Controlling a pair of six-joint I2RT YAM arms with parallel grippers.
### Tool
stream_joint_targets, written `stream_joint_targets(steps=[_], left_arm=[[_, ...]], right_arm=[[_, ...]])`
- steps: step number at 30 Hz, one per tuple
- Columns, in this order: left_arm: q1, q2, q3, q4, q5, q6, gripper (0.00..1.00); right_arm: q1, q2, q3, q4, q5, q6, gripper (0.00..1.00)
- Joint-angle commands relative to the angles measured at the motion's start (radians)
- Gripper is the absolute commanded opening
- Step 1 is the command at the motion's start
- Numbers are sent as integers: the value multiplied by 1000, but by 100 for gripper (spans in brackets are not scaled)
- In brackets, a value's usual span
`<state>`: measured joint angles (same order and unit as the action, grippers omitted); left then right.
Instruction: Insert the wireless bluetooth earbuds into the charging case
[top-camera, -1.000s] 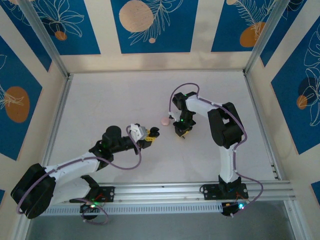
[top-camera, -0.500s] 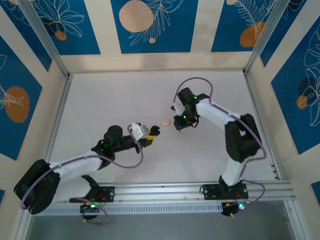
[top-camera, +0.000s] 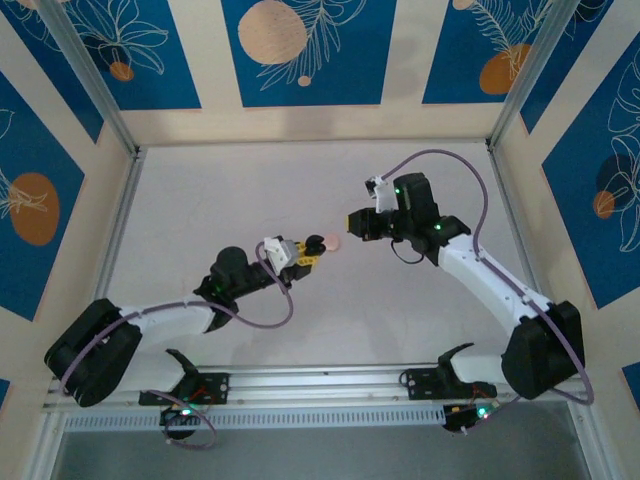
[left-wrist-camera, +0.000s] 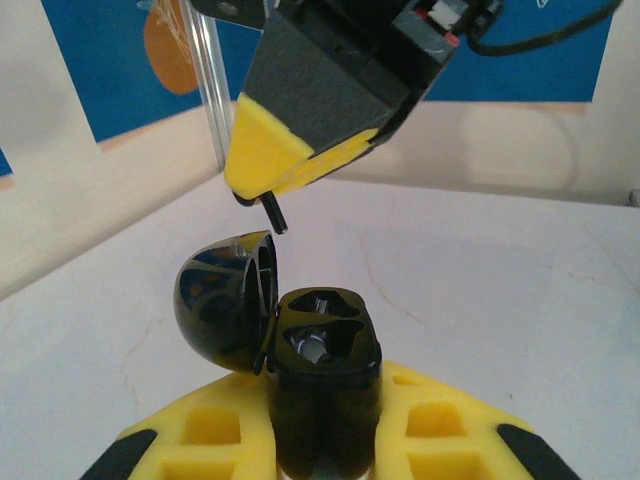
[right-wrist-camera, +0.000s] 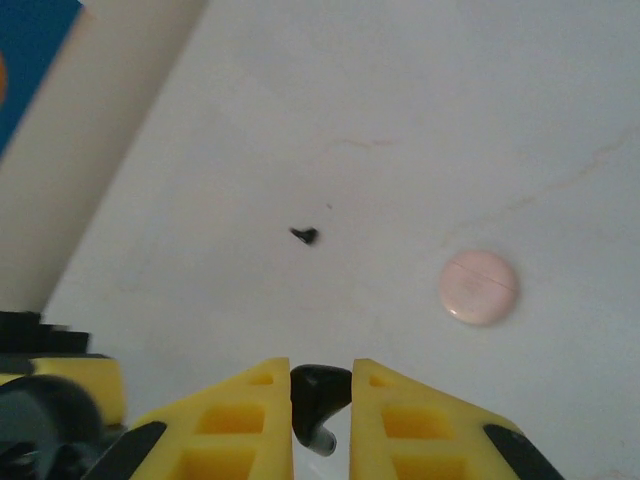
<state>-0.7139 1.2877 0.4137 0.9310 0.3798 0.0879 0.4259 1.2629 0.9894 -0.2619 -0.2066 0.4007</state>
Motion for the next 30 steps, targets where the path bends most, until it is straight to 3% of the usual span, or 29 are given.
stream_joint_targets(steps=[1,11,30], left_arm=[[-3,18,39,100,-8,19,16],[-5,35,60,141,-24,16,16],[-9,21,69,155,-30,14,16]], right_arm=[[11,-73,-41,140,-44,102,15],[80,-184,-130,271,3,210,16],[194,-121,-98,310,48,188,16]])
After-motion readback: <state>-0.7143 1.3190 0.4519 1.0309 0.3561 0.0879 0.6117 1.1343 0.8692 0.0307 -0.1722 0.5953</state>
